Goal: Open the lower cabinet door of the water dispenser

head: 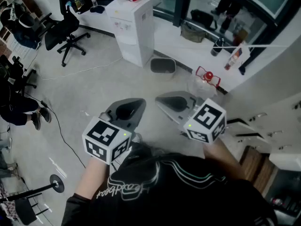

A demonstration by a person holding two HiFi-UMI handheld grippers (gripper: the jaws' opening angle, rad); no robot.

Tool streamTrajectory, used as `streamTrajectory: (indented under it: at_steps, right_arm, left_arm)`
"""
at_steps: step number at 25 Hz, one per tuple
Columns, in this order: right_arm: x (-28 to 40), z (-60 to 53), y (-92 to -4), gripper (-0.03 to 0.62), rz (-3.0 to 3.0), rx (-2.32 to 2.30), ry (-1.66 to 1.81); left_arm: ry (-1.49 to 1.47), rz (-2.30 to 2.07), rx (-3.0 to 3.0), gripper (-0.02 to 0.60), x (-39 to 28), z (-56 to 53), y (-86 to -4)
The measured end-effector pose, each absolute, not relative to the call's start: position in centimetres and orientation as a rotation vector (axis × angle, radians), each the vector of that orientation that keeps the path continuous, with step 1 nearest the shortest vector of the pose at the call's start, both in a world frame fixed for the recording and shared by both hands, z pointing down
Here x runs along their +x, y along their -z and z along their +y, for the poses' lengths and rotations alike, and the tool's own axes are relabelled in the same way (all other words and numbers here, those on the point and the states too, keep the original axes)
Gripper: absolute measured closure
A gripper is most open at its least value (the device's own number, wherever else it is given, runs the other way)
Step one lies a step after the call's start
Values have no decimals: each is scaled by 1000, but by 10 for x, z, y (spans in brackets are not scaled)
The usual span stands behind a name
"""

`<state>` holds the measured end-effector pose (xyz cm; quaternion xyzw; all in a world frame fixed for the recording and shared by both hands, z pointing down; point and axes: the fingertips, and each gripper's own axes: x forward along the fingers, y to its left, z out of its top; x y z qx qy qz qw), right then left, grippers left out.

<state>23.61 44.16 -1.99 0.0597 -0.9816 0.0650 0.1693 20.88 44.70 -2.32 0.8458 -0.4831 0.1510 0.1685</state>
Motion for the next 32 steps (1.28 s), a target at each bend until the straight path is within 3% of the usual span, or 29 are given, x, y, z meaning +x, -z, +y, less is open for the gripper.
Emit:
streamTrajectory:
  at_steps: [23, 32]
  right_arm:
    - [85, 353, -71, 580, -2673, 314, -367]
    - [60, 317, -119, 580, -2556, 409, -294]
  left_arm:
    - [-381, -1192, 2340, 581, 44, 345, -74]
    - [-379, -1134, 2327, 581, 22, 309, -114]
